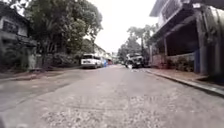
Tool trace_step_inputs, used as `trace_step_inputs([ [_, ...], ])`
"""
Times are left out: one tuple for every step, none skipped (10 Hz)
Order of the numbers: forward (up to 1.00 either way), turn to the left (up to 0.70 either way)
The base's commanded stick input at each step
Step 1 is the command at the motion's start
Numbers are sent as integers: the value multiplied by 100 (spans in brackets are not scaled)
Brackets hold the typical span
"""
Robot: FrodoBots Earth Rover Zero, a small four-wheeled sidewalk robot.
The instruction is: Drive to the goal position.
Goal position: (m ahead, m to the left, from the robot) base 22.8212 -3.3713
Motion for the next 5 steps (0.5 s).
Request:
trace_step_inputs([
  [100, 0],
  [100, 0],
  [100, 0],
  [100, 0],
  [100, 0],
])
